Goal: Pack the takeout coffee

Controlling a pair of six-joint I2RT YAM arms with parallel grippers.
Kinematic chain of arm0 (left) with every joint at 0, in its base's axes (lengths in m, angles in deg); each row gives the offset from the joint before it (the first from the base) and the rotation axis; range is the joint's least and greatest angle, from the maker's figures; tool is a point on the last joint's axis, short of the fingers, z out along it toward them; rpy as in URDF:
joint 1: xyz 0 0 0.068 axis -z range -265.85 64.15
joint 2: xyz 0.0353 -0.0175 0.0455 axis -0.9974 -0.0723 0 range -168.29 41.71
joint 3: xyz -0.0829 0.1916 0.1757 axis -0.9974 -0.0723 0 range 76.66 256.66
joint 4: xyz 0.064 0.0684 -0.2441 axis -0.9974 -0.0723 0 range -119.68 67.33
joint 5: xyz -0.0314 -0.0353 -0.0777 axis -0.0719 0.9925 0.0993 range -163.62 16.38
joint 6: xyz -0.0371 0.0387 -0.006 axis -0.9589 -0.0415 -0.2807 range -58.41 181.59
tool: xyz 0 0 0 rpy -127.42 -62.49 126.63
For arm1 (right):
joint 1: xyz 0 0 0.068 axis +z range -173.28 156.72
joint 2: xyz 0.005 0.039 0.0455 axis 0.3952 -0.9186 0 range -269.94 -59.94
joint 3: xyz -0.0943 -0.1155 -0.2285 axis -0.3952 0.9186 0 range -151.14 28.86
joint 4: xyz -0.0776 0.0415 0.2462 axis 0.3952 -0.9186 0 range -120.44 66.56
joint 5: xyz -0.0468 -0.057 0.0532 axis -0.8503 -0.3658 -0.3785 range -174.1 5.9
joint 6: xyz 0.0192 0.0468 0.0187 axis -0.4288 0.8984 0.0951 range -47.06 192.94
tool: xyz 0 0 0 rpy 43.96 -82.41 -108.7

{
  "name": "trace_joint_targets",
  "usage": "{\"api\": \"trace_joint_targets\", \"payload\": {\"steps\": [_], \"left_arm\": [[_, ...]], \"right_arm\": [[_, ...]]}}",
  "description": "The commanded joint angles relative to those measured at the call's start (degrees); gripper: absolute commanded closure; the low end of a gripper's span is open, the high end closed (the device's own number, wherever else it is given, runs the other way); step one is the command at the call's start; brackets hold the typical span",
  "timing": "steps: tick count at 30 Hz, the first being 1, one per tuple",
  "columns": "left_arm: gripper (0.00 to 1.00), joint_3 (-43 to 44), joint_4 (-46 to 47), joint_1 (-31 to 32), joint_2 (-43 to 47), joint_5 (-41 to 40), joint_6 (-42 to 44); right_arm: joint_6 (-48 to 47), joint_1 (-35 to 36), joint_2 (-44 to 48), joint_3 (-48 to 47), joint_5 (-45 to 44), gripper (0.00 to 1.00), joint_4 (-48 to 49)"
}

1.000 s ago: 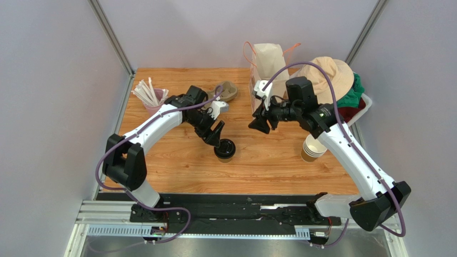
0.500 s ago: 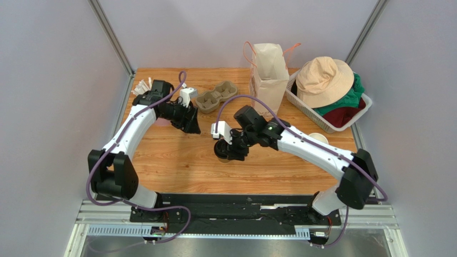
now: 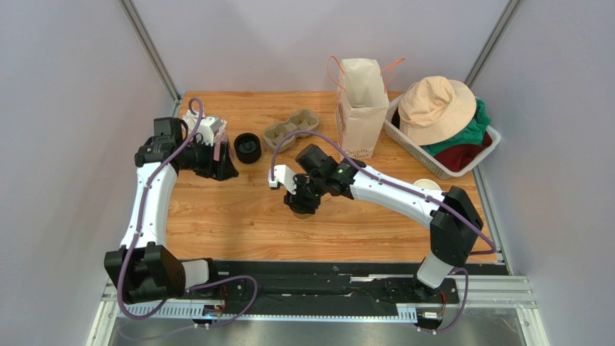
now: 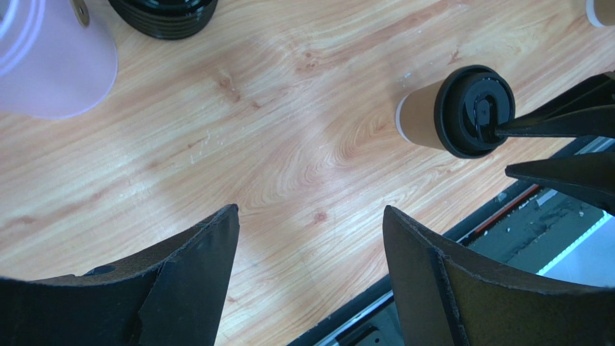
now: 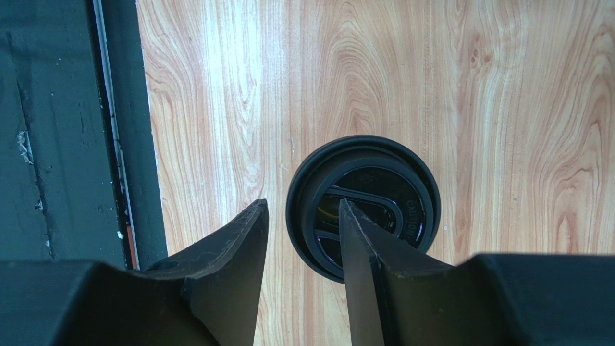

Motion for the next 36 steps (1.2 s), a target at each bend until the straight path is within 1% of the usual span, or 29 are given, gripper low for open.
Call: {"api": "trace_joint_targets", "payload": {"steps": [1, 5, 11, 12, 19, 20, 22, 23, 24, 29, 36], "left_arm": [[0.18, -2.3, 0.8, -1.0, 3.1, 1.0, 1.5], [0.19, -2.3, 1.2, -1.1, 3.3, 1.9, 1.3], [0.18, -2.8, 1.8, -1.1, 3.9, 2.2, 1.1], [0.18, -2.9, 2.1, -1.1, 4.1, 2.2, 1.2], [0.19, -3.3, 2.2, -1.1, 4.2, 2.4, 1.3], [0.18, -3.3, 2.3, -1.1, 4.2, 2.6, 1.3], [0.18, -3.3, 2.4, -1.1, 4.1, 2.6, 1.3], [0.19, -3.5, 2.4, -1.1, 4.1, 2.6, 1.4], [0.19, -3.4, 2.4, -1.1, 4.0, 2.8, 1.4], [0.18, -3.8, 2.6, -1.1, 4.1, 2.8, 1.4], [0.19, -4.0, 2.6, -1.2, 3.9, 3.0, 1.4]], "right_arm": [[1.2, 1.0, -0.9, -2.1, -1.7, 0.56, 2.5], [1.4, 1.0, -1.3, -1.6, -2.6, 0.58, 2.7], [1.2, 1.3, -2.5, -1.0, -2.8, 0.64, 2.8], [1.1, 1.3, -2.6, -1.0, -2.8, 0.67, 2.7], [0.8, 1.9, -3.3, -1.1, -3.5, 0.79, 2.2], [0.8, 1.9, -3.2, -1.2, -3.6, 0.82, 2.1], [0.5, 1.9, -3.3, -1.3, -3.9, 0.84, 1.4], [0.4, 1.9, -3.1, -1.4, -4.1, 0.85, 1.2], [0.1, 1.9, -3.0, -1.4, -4.4, 0.89, 1.0], [-0.7, 1.9, -1.7, -1.5, -7.2, 0.98, -0.1], [-0.9, 1.2, 2.2, -0.9, -7.9, 0.99, -2.3]]}}
